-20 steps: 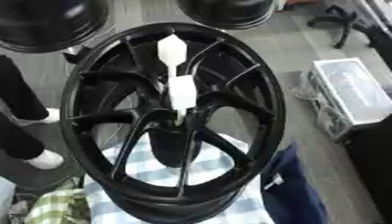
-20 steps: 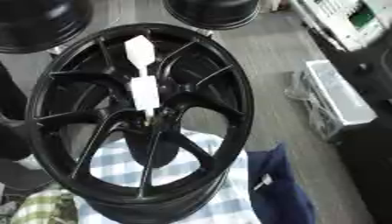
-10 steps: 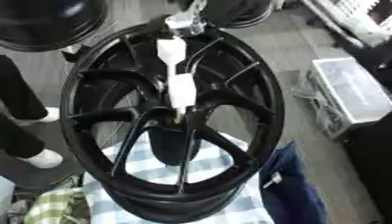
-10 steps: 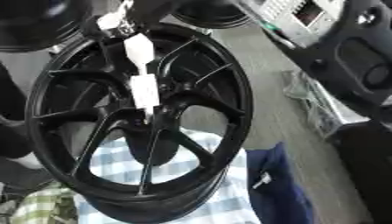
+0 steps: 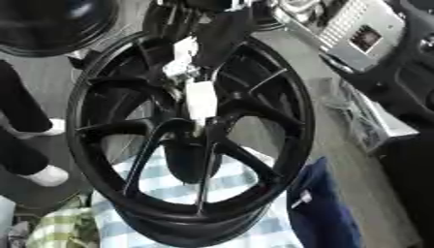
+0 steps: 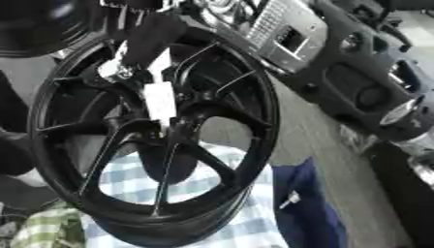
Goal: Pull the pin out of the wheel hub.
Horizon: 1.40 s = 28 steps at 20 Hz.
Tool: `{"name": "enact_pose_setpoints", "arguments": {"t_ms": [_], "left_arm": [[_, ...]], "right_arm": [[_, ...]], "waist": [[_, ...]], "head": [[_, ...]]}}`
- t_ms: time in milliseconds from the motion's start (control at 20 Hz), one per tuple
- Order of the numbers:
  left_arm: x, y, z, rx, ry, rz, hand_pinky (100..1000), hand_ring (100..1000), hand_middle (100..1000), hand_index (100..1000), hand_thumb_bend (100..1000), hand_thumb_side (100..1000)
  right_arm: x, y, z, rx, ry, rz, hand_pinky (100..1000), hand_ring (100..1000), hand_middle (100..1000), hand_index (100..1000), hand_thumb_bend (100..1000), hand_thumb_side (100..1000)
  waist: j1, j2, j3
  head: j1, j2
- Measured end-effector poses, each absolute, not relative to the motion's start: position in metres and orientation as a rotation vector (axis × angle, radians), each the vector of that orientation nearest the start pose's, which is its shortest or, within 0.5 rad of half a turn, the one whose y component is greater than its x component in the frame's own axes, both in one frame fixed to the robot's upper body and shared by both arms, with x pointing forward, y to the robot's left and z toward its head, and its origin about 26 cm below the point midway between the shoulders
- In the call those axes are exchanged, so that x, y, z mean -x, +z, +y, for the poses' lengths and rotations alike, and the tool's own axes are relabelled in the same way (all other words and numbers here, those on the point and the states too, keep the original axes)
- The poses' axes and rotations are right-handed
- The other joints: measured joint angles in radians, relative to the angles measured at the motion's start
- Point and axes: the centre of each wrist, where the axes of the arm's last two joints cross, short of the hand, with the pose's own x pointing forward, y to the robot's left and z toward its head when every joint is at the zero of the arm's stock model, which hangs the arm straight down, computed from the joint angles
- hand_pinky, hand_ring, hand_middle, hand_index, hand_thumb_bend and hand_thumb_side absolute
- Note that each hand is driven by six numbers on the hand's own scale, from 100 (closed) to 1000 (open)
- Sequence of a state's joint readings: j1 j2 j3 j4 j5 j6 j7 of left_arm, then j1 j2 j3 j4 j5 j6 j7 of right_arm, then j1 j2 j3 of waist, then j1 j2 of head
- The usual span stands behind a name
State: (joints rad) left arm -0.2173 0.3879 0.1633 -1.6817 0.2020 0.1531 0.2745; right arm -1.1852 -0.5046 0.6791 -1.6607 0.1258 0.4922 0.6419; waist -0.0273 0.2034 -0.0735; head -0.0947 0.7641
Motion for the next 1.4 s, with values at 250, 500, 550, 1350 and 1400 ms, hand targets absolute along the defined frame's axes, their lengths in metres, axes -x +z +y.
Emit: {"name": "enact_pose_setpoints", "arguments": {"t_ms": [250, 500, 550, 1350, 1400], "left_arm": [[-0.320, 0.125, 0.350, -0.400, 0.174, -1.781, 718, 593, 585, 608, 729, 266], [-0.320, 0.125, 0.350, -0.399, 0.172, -1.778, 719, 593, 585, 605, 726, 265], [-0.320, 0.124, 0.350, -0.399, 0.172, -1.777, 719, 593, 585, 605, 726, 265], [-0.321, 0.123, 0.350, -0.396, 0.171, -1.770, 719, 589, 581, 599, 722, 264], [-0.321, 0.123, 0.350, -0.396, 0.171, -1.769, 719, 589, 581, 599, 722, 264]], "right_arm": [[-0.346, 0.317, -0.082, 0.212, 1.796, -1.508, 815, 749, 735, 821, 537, 386], [-0.354, 0.307, -0.089, 0.229, 1.806, -1.471, 812, 745, 732, 819, 547, 365], [-0.355, 0.305, -0.091, 0.230, 1.807, -1.464, 812, 744, 731, 819, 547, 365], [-0.370, 0.284, -0.107, 0.256, 1.804, -1.397, 800, 733, 721, 812, 549, 325], [-0.371, 0.282, -0.107, 0.259, 1.801, -1.394, 800, 734, 721, 812, 548, 324]], "waist": [[0.000, 0.000, 0.000], [0.001, 0.000, 0.000], [0.001, 0.000, 0.000], [0.002, 0.005, 0.005], [0.002, 0.006, 0.006]], "head": [[0.000, 0.000], [0.000, 0.000], [0.000, 0.000], [0.001, 0.000], [0.001, 0.000]]}}
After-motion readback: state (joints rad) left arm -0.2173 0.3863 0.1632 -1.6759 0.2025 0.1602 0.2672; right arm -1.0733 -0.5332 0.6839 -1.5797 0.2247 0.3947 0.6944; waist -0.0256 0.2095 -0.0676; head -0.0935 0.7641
